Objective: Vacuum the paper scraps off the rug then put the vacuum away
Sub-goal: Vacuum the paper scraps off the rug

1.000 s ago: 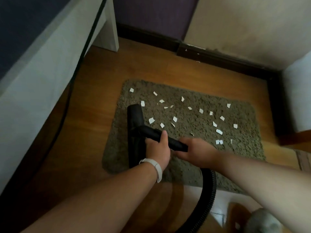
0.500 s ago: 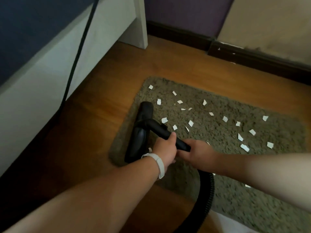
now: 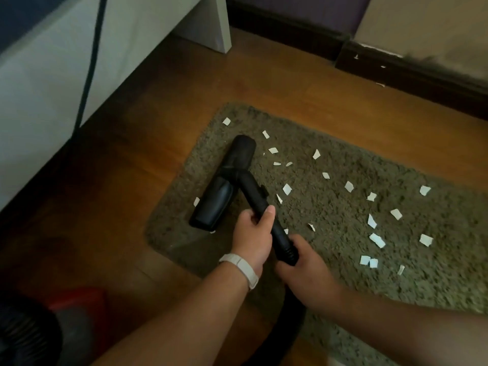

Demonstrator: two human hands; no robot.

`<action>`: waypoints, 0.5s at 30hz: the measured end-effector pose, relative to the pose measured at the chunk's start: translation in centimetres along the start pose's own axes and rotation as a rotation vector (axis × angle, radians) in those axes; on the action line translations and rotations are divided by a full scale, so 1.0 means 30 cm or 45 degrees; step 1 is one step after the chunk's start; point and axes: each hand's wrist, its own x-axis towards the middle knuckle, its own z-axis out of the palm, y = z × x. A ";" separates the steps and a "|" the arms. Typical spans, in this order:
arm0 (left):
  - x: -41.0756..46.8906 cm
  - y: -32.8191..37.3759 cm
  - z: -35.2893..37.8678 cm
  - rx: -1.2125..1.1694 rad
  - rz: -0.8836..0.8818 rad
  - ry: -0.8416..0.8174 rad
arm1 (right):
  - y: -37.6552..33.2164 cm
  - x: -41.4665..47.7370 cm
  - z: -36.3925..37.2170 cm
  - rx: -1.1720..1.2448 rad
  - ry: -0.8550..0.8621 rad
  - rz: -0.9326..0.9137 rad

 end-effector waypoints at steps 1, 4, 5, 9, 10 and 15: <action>0.001 -0.011 -0.001 -0.009 0.003 -0.005 | 0.006 0.003 -0.005 0.003 -0.017 -0.016; -0.007 -0.044 0.002 -0.187 -0.059 -0.023 | 0.039 0.040 -0.068 -0.234 -0.035 -0.086; -0.016 -0.058 0.006 -0.230 -0.082 -0.033 | 0.050 0.048 -0.097 -0.309 -0.056 -0.095; -0.048 -0.107 0.037 -0.238 -0.129 -0.052 | 0.087 0.035 -0.164 -0.423 -0.103 -0.084; -0.053 -0.107 0.043 -0.236 -0.117 -0.049 | 0.092 0.029 -0.164 -0.424 -0.100 -0.089; -0.097 -0.072 0.012 0.283 0.224 0.134 | 0.085 0.035 -0.181 -0.452 -0.077 -0.110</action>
